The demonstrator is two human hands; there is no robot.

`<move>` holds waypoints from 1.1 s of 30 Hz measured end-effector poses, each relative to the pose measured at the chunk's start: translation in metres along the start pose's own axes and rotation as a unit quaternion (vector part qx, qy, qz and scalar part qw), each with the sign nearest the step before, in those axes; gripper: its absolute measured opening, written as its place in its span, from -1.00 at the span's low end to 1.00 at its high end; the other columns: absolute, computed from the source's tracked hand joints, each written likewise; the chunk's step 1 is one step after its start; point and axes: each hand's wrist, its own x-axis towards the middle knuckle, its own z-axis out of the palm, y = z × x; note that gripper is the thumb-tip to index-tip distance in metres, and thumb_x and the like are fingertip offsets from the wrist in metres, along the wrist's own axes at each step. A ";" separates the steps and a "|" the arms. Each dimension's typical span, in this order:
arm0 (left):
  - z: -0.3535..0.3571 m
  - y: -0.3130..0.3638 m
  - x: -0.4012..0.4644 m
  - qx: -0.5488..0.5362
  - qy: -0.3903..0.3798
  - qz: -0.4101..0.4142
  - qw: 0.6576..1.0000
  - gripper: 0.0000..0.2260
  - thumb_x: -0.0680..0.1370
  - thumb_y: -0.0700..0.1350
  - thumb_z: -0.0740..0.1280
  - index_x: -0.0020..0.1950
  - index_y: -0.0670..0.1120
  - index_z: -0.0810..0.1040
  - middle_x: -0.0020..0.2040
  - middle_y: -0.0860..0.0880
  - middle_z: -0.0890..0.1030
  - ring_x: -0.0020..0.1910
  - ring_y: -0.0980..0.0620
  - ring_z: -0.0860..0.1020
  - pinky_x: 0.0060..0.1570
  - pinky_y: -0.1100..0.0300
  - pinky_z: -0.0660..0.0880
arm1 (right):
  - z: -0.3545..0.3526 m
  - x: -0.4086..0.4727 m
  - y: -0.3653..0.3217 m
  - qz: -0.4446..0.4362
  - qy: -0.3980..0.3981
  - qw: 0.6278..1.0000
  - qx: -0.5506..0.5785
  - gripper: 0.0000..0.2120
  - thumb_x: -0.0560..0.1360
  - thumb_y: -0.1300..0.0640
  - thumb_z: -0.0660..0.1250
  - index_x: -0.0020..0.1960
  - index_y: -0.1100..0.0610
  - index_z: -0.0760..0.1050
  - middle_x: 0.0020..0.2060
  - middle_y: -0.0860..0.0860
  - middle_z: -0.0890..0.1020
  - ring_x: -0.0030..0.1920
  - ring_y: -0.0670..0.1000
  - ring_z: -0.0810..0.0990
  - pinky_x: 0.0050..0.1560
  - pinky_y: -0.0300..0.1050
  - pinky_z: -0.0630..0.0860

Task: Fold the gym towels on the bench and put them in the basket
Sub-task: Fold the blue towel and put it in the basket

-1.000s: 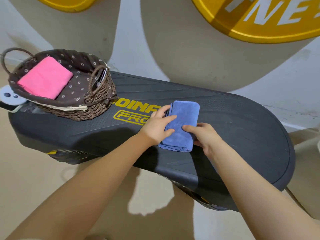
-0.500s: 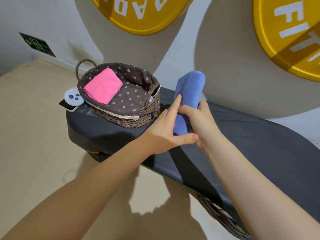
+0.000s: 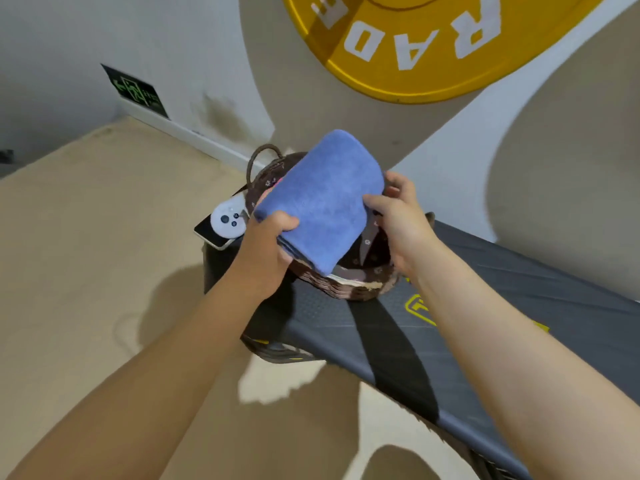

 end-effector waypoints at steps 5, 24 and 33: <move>-0.014 0.017 0.020 -0.074 0.064 -0.103 0.990 -0.77 0.33 -0.23 0.21 -0.06 -0.12 0.53 -0.18 -0.04 0.65 -0.20 0.00 0.61 -0.23 0.16 0.54 | 0.009 0.037 -0.007 0.151 -0.154 0.953 0.215 -0.62 0.23 0.22 0.19 0.05 0.14 0.43 -0.16 0.04 0.59 -0.16 0.07 0.56 -0.19 -0.16 0.55; -0.011 -0.002 0.085 0.790 0.069 -0.009 0.609 -0.71 0.51 -0.16 0.23 0.21 -0.14 0.31 0.07 -0.18 0.48 -0.02 -0.21 0.48 -0.12 0.05 0.32 | 0.028 0.135 0.027 0.250 -0.099 0.955 -0.128 -0.81 0.40 0.33 0.21 -0.08 0.13 0.51 -0.19 0.06 0.61 -0.17 0.07 0.58 -0.21 -0.17 0.50; -0.002 -0.019 0.080 0.901 0.048 0.047 0.428 -0.73 0.54 -0.17 0.18 0.24 -0.14 0.34 0.21 -0.15 0.37 0.19 -0.15 0.36 0.07 0.05 0.31 | 0.032 0.129 0.048 0.025 -0.001 0.854 -0.520 -0.60 0.48 0.15 0.32 0.24 0.25 0.30 0.20 0.19 0.42 0.21 0.21 0.43 0.08 0.07 0.43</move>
